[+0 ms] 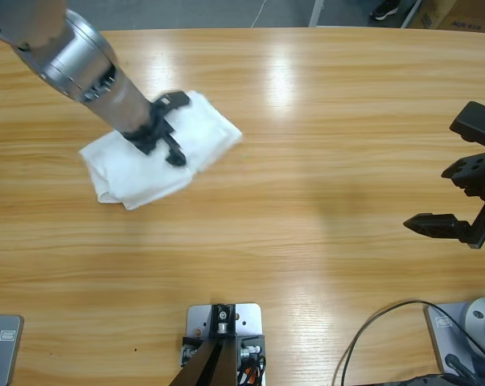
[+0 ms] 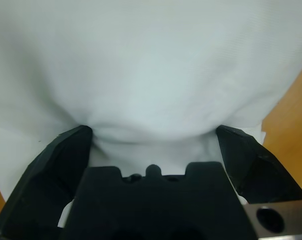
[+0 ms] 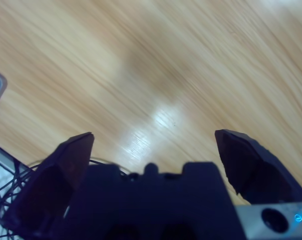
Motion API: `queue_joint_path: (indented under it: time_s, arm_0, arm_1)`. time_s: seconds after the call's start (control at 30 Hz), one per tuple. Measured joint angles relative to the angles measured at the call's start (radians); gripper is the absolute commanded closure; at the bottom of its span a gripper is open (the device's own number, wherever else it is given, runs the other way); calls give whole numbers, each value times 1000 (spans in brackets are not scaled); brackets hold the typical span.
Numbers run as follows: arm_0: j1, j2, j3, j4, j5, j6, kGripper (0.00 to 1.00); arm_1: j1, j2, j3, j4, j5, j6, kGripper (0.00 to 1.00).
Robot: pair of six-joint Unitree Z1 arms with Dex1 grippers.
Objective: Fold clothes
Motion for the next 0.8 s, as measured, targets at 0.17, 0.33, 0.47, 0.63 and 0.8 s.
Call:
queue_joint_path:
  time_s: [0.17, 0.33, 0.47, 0.63, 0.8]
  arm_0:
    - [116, 3, -20, 22, 27, -240, 50]
    - [280, 6, -32, 43, 34, -292, 50]
    - [395, 35, -90, 63, 44, -289, 50]
    - [466, 113, -260, 166, 59, -290, 50]
    - [518, 188, -416, 253, 60, -308, 46]
  arm_1:
    - [0, 0, 0, -7, 3, 12, 9]
    - [0, 1, 0, -7, 3, 13, 9]
    - [0, 8, 0, -12, 3, 14, 9]
    - [0, 20, 0, -23, 3, 22, 9]
    - [0, 30, 1, -31, 3, 35, 9]
